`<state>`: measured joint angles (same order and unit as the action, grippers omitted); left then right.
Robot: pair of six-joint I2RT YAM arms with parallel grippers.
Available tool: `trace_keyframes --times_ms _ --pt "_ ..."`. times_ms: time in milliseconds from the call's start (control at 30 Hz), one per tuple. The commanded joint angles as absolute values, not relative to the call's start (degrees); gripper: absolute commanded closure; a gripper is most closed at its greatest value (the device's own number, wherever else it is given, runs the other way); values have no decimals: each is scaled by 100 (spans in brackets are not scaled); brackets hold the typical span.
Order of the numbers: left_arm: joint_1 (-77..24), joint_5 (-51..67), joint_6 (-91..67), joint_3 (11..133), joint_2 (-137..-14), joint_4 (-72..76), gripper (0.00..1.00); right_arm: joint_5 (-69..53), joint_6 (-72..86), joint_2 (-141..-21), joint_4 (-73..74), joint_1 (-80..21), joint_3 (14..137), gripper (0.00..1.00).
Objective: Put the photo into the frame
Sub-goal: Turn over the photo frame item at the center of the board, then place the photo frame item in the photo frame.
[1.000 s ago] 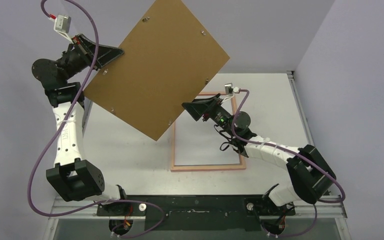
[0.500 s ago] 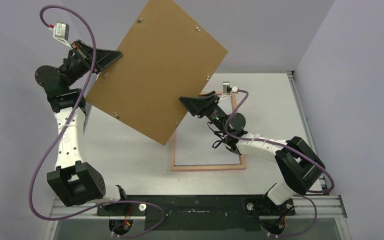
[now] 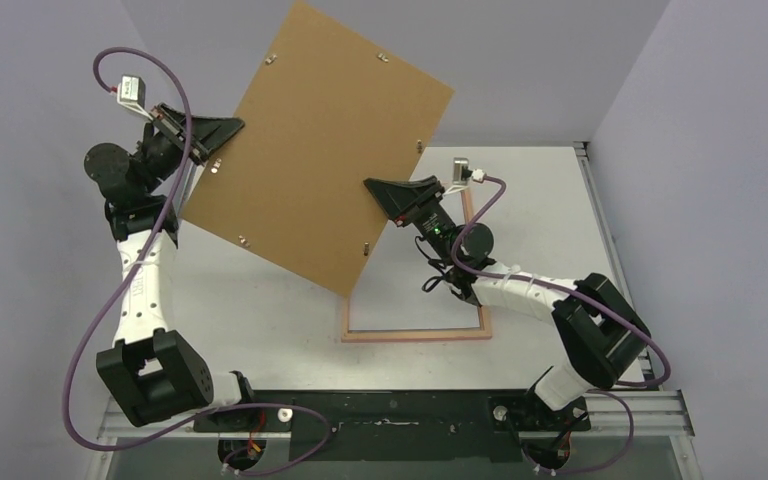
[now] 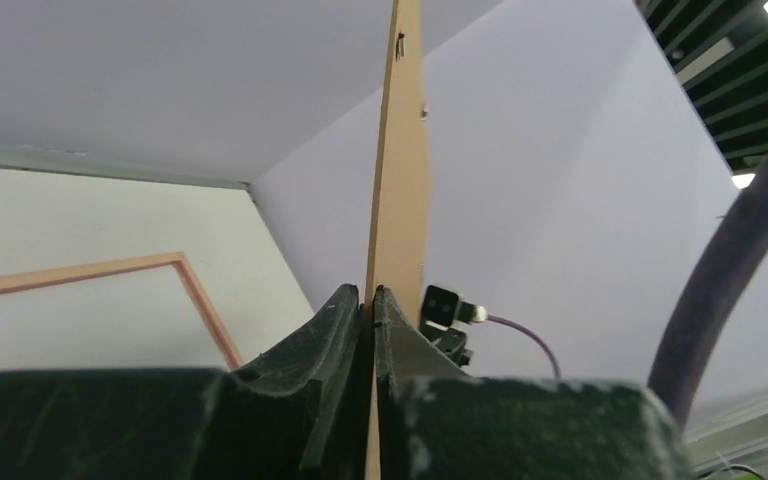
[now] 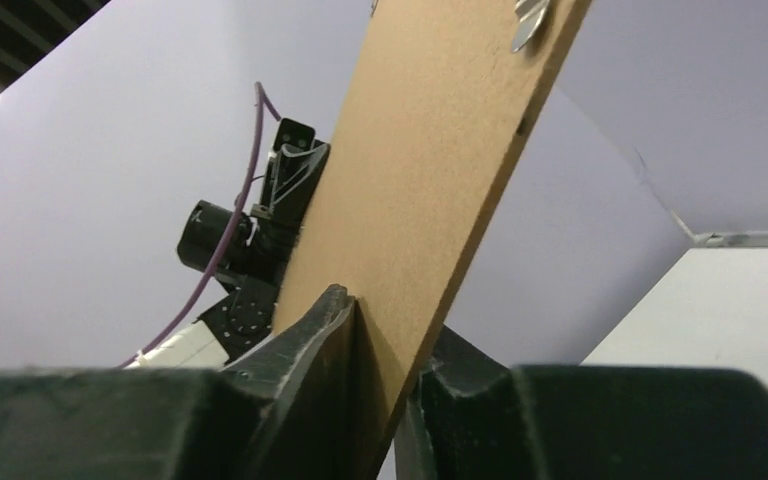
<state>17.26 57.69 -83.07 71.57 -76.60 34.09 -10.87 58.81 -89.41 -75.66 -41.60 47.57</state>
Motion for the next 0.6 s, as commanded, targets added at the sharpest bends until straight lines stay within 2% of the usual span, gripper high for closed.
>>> trace_keyframes --times_ms 0,67,100,133,300,500,567 --pt "1701 5729 -7458 7192 -7448 2635 89 -810 5167 -8153 -6732 -4146 5057 87" --pt "1696 5851 -6902 7238 -7501 2015 65 -837 4871 -7824 -5680 -4062 5235 94" --pt "1696 5884 -6625 7253 -7532 1691 50 -880 4754 -7694 -5316 -4004 5303 95" --pt "1690 5926 -6287 7298 -7563 1286 41 -925 4683 -7570 -4900 -3939 5383 95" --pt "1595 6010 -4646 7587 -7794 -455 12 -1307 4992 -7134 -3621 -3365 5598 95" --pt "1537 5768 -2377 8167 -8064 -2511 0 -1728 5068 -6881 -1236 -2780 6544 95" --pt "1441 5324 -1422 8508 -8231 -3435 3 -1881 4976 -6855 -438 -2593 6865 95"
